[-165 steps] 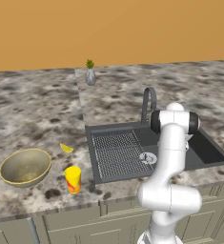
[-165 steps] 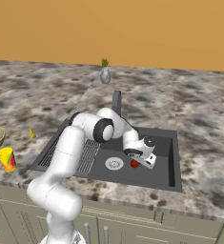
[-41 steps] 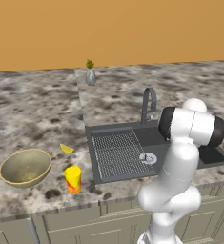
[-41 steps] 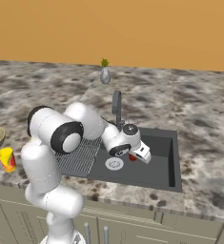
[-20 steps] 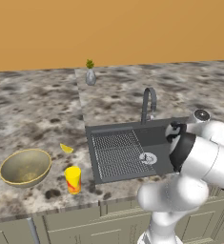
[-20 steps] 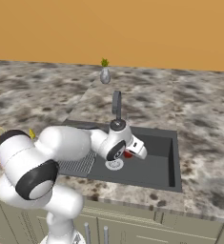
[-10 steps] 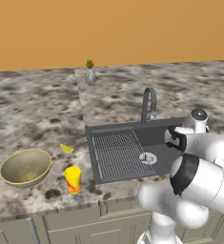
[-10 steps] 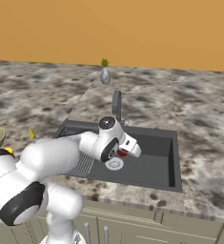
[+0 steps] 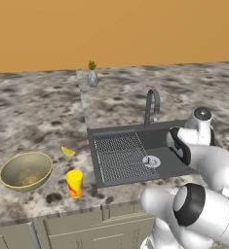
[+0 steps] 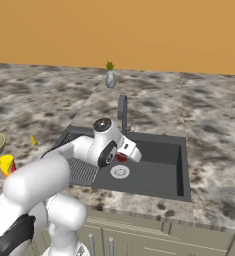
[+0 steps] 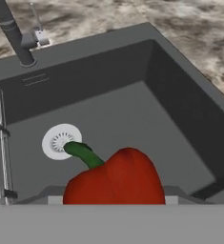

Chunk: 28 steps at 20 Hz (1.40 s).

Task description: Remove the lemon wedge and bell pepper from the sink. Then move the bowl and cup from the counter to the sink for washing.

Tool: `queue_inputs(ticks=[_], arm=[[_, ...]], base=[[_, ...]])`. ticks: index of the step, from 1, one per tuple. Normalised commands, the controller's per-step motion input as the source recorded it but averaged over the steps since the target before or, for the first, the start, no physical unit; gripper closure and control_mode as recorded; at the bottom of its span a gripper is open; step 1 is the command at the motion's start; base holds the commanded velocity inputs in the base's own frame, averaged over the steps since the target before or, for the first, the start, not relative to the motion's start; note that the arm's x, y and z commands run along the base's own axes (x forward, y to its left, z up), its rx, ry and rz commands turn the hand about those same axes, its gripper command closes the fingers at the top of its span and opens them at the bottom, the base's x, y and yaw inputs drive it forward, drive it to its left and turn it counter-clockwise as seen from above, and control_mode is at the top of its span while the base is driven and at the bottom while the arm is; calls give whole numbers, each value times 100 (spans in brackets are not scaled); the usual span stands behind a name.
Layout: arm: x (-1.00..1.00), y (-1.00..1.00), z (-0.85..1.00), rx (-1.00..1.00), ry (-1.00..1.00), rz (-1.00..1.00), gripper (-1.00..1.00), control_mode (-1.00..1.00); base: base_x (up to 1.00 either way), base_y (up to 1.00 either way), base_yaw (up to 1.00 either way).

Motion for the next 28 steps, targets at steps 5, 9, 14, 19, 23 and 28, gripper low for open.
queue_inputs(ticks=[5, 9, 14, 19, 23, 28], arm=[[-20, 23, 29, 2, 7, 0, 100, -100], [-20, 26, 27, 5, 8, 0, 100, -100], [-18, 30, 24, 8, 1, 0, 100, -100], [-11, 39, 23, 4, 0, 0, 100, -100], [-5, 42, 20, 0, 0, 0, 100, -100], [0, 45, 21, 0, 0, 0, 100, -100]], base=[[0, 0, 0], [0, 0, 0], [0, 0, 0], [0, 0, 0], [0, 0, 0], [0, 0, 0]])
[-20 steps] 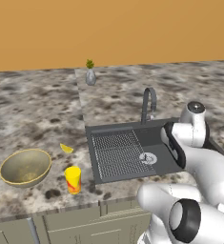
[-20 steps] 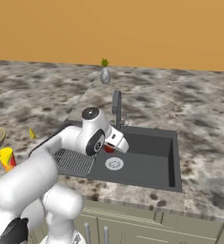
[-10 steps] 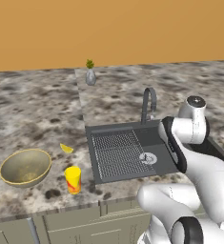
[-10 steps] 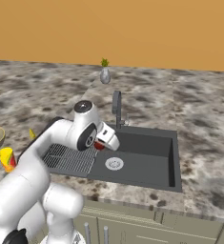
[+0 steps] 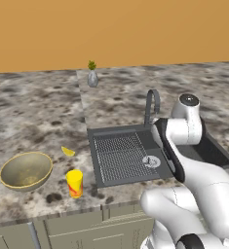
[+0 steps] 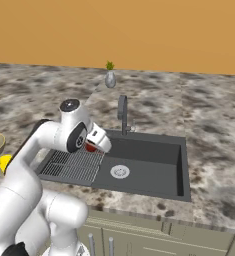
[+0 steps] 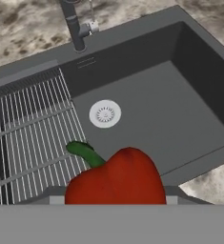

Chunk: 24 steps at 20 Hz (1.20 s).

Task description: Remove the lemon wedge and bell pepper from the sink. Then move the bowl and cup from the counter to the sink for washing.

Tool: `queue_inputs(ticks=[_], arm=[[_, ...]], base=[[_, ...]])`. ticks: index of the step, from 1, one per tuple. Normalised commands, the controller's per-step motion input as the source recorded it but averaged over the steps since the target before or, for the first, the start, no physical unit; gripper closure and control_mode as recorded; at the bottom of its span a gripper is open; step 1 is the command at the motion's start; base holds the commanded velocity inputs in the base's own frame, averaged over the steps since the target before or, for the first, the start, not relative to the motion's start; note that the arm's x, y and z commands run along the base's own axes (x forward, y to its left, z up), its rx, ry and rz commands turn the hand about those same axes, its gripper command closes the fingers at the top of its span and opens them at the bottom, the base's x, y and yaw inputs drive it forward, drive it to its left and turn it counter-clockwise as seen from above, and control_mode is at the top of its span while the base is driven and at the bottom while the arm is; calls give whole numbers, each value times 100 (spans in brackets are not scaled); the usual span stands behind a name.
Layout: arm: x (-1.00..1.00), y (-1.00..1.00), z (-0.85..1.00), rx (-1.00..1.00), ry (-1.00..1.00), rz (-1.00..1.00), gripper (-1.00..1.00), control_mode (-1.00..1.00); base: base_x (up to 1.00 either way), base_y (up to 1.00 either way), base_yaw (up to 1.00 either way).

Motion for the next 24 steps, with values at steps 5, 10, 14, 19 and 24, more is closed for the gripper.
queue_inputs(ticks=[5, 10, 14, 19, 24], arm=[[-1, 46, 16, 1, 0, 0, 100, -100], [0, 47, 14, 1, 0, 0, 100, -100], [0, 46, 10, 0, 0, 0, 100, -100], [0, 51, 10, 1, 0, 0, 100, -100], [0, 48, 6, 1, -1, 0, 100, -100]], base=[[0, 0, 0], [0, 0, 0], [0, 0, 0], [0, 0, 0], [0, 0, 0]])
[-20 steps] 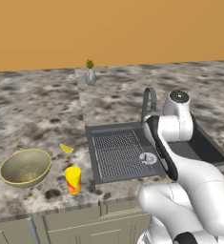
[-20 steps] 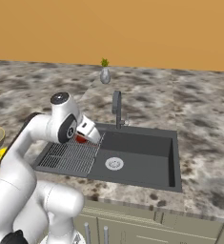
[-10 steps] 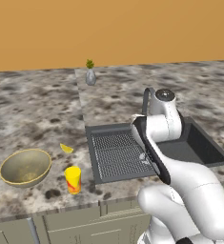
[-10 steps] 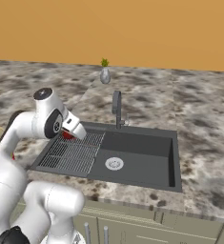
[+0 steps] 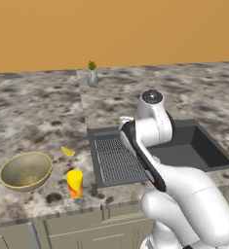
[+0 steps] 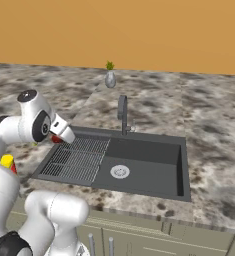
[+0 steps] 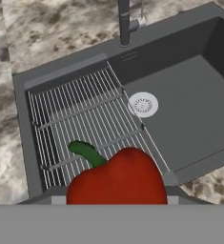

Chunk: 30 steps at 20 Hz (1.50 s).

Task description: Remove the lemon wedge and bell pepper from the sink. Then move the bowl and cup from the counter to the sink for washing.

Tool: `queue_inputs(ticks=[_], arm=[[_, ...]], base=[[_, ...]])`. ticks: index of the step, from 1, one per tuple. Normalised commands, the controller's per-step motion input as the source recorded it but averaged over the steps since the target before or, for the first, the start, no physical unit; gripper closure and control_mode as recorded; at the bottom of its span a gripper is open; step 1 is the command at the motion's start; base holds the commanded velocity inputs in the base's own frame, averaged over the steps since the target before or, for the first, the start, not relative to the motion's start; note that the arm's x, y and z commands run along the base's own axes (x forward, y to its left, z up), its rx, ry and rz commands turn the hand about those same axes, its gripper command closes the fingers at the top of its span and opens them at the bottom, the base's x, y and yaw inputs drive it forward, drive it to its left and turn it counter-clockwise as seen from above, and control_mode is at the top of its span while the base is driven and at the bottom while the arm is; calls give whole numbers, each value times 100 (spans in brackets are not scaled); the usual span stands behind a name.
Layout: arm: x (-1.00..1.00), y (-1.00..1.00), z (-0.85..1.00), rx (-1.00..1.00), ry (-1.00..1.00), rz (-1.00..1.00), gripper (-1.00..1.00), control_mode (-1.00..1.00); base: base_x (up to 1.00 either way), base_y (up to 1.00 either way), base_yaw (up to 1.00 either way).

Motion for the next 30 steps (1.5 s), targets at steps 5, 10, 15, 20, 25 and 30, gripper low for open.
queue_inputs(ticks=[5, 10, 15, 20, 25, 30], arm=[[3, 44, 2, 1, 0, 0, 100, -100], [3, 30, 3, 0, -1, 3, 100, -100], [1, 10, 7, -6, -16, 19, 100, -100], [0, 8, 9, -5, -16, 21, 100, -100], [0, 19, 5, 11, -5, 22, 100, -100], [8, 25, 2, 19, 0, 24, 100, -100]], base=[[0, 0, 0], [0, 0, 0], [0, 0, 0], [0, 0, 0], [0, 0, 0], [0, 0, 0]])
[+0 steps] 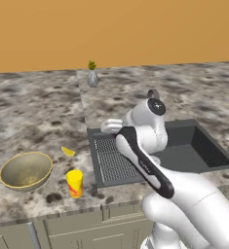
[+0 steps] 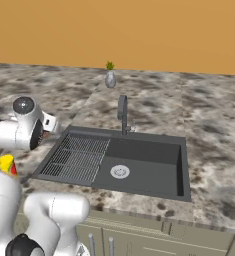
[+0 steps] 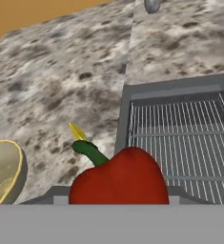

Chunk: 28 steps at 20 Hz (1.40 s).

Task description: Remove the lemon wedge and bell pepper from the sink. Then move the bowl and cup from the counter to the sink for washing.

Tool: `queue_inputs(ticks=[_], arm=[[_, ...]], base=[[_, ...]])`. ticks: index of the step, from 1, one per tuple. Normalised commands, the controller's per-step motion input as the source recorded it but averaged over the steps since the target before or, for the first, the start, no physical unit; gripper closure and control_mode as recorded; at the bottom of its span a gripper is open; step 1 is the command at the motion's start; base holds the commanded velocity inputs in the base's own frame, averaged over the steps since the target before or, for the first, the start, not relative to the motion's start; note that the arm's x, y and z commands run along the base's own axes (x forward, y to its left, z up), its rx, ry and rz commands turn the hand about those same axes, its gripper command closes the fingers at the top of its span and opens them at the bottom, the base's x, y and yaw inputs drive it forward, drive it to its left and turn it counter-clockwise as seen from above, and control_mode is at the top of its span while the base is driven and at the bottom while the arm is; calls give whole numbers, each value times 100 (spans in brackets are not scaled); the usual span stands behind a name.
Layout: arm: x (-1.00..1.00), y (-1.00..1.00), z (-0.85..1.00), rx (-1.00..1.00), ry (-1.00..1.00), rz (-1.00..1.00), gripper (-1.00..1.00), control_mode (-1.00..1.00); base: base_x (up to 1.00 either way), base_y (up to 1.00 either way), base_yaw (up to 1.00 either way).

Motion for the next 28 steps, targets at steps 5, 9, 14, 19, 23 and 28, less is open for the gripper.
queue_inputs(ticks=[5, 9, 14, 19, 23, 28], arm=[[14, 28, 1, 16, 0, 23, 100, -100], [18, 32, 0, 5, 0, 17, 100, -100], [15, 31, 0, 0, 0, 10, 100, -100], [17, 26, 0, -2, 4, 4, 100, -100], [21, 25, 0, -6, 10, 2, 100, -100], [25, 12, -2, -12, 9, 2, 100, -100]], base=[[0, 0, 0], [0, 0, 0], [0, 0, 0], [0, 0, 0], [0, 0, 0], [0, 0, 0]])
